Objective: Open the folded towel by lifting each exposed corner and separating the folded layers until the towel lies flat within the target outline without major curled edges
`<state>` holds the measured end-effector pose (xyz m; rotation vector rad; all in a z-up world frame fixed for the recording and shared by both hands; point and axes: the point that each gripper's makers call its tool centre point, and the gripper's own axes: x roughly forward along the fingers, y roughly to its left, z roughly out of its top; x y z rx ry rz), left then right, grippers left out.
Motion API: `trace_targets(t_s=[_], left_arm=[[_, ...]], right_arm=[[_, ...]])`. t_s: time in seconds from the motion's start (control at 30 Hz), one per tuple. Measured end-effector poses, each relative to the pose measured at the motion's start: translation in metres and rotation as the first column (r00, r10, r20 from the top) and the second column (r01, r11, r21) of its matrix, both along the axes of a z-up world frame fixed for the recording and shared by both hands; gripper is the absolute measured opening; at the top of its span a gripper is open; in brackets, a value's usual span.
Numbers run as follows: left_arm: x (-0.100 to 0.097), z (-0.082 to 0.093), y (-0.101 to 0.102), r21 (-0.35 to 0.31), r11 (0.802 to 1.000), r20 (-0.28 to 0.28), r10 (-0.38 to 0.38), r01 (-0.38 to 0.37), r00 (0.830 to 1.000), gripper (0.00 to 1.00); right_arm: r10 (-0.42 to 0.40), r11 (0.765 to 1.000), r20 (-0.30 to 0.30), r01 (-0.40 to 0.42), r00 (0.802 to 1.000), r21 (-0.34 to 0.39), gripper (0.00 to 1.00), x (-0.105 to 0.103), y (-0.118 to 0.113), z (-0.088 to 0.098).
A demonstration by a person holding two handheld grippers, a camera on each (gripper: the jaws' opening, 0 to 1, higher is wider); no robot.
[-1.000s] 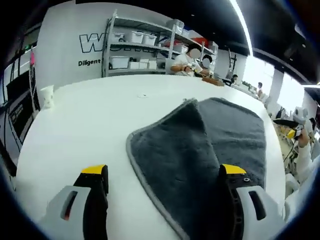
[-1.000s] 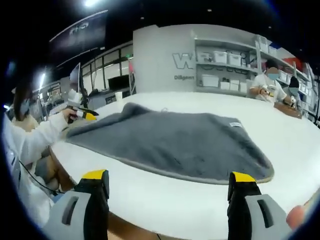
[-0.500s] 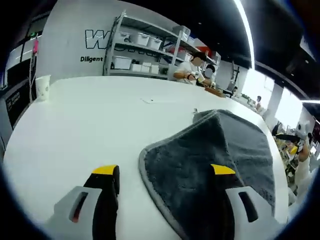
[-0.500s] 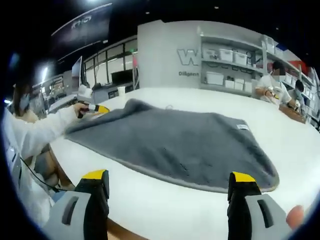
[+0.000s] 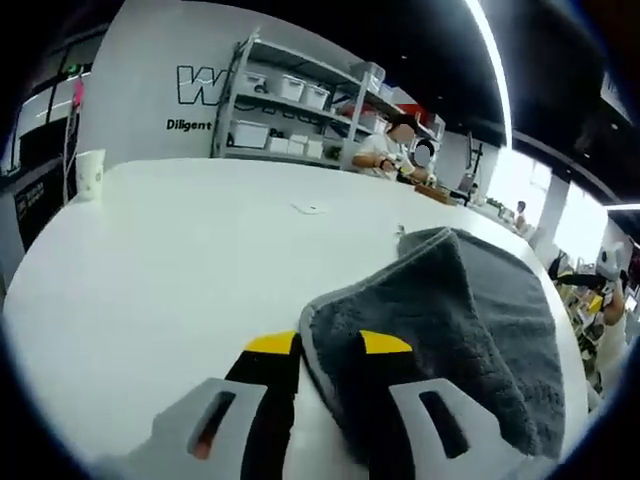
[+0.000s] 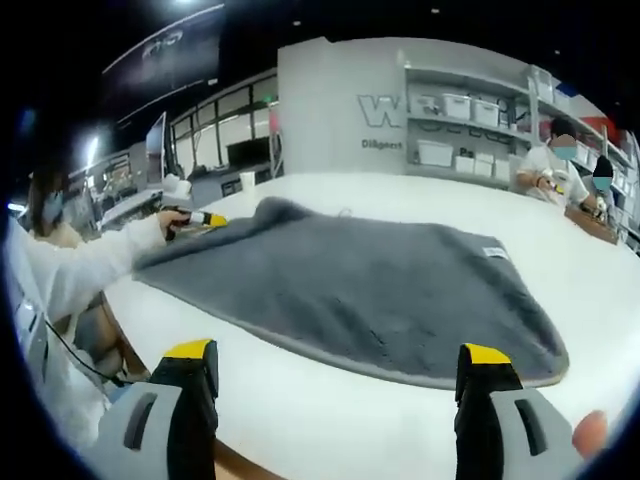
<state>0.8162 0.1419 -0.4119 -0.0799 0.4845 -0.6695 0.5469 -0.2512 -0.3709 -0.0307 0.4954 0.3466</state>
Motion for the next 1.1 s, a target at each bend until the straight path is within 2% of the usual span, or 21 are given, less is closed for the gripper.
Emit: trace_targets(t_s=[0.1, 0.17, 0.27, 0.4, 0.5, 0.67, 0.8, 0.83, 0.9, 0.97, 1.1], left_arm=[[0.005, -0.003, 0.006, 0.035, 0.999, 0.027, 0.015, -0.016, 1.0, 0.07], [0.009, -0.003, 0.009, 0.086, 0.996, 0.087, -0.01, 0.003, 0.996, 0.05], [0.009, -0.004, 0.01, 0.158, 0.987, 0.125, -0.027, 0.007, 0.992, 0.03], [0.011, -0.002, 0.011, 0.287, 0.958, 0.178, -0.046, -0.007, 0.983, 0.02], [0.013, 0.0, 0.016, 0.349, 0.936, 0.203, -0.036, -0.038, 0.979, 0.02], [0.015, 0.007, 0.032, 0.478, 0.874, 0.263, -0.043, -0.091, 0.964, 0.02], [0.018, 0.015, 0.044, 0.483, 0.867, 0.281, -0.02, -0.123, 0.959, 0.02], [0.019, 0.017, 0.049, 0.49, 0.86, 0.289, -0.005, -0.143, 0.957, 0.02], [0.022, 0.022, 0.061, 0.525, 0.83, 0.314, 0.014, -0.186, 0.949, 0.02], [0.023, 0.025, 0.069, 0.544, 0.813, 0.329, 0.023, -0.21, 0.944, 0.02], [0.028, 0.027, 0.082, 0.537, 0.81, 0.333, 0.054, -0.236, 0.941, 0.02]], right_arm=[[-0.001, 1.0, -0.006, 0.001, 1.0, -0.001, 0.99, 0.0, 0.0, -0.002], [-0.002, 1.0, -0.008, 0.002, 1.0, 0.002, 0.99, -0.001, 0.0, -0.003], [-0.004, 1.0, -0.01, 0.004, 1.0, 0.002, 0.99, -0.002, 0.0, -0.003], [-0.013, 1.0, -0.006, 0.013, 1.0, 0.004, 0.99, -0.003, -0.001, -0.001], [-0.013, 1.0, 0.001, 0.013, 1.0, 0.002, 0.99, -0.004, 0.0, 0.002], [-0.018, 1.0, 0.005, 0.018, 1.0, 0.004, 0.99, -0.006, -0.001, 0.004], [-0.023, 1.0, -0.001, 0.023, 1.0, 0.002, 0.99, -0.007, -0.002, 0.002], [-0.023, 1.0, -0.002, 0.023, 1.0, 0.002, 0.99, -0.007, -0.002, 0.002], [-0.023, 1.0, 0.002, 0.023, 1.0, 0.009, 0.99, -0.006, -0.001, 0.002], [-0.024, 1.0, 0.004, 0.024, 1.0, 0.008, 0.99, -0.005, -0.001, 0.003], [-0.026, 1.0, 0.008, 0.026, 1.0, 0.009, 0.99, -0.004, -0.003, 0.006]])
